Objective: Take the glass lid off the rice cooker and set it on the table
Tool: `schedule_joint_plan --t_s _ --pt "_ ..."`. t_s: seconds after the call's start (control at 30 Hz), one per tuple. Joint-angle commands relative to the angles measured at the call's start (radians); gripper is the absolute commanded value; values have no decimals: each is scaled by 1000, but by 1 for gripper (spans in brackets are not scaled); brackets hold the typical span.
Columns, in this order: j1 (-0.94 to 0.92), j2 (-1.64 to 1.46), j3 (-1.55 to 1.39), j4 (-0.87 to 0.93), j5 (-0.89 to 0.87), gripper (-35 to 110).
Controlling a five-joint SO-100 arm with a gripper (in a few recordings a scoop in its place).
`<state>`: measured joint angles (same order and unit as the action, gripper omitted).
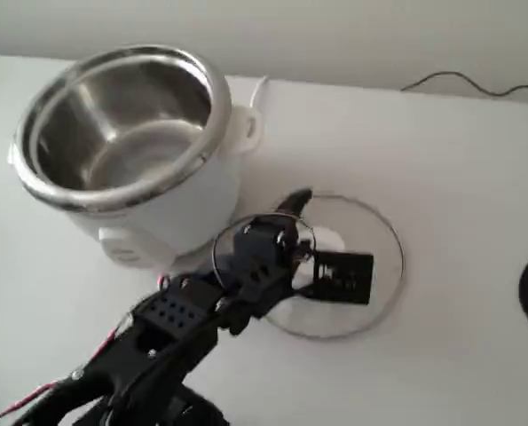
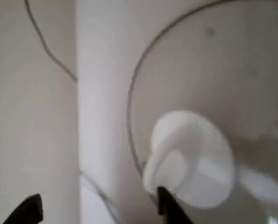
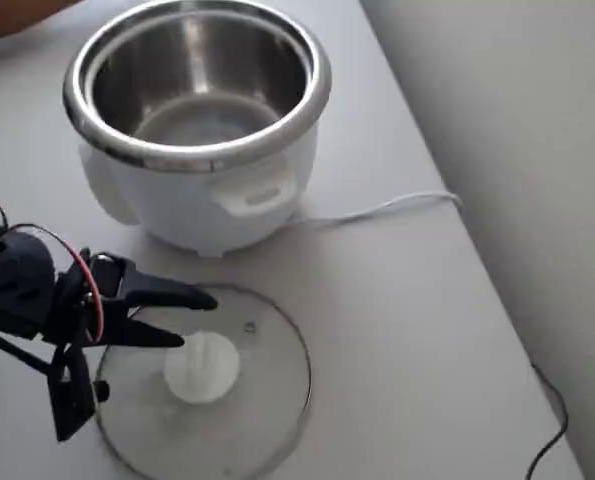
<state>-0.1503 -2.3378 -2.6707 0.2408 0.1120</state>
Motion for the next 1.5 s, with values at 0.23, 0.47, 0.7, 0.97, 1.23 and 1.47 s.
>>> schedule_joint_plan --t_s 0.23,0.47,0.7,0.97,1.23,1.47 --pt "34 -879 17 687 44 8" --pt "92 -951 48 991 -11 0" --pt "186 -953 -60 1071 5 0" --pt "179 -953 -216 1091 -2 0" --pt "163 -953 -295 1080 -15 0" --pt "172 -953 -295 1078 -8 0"
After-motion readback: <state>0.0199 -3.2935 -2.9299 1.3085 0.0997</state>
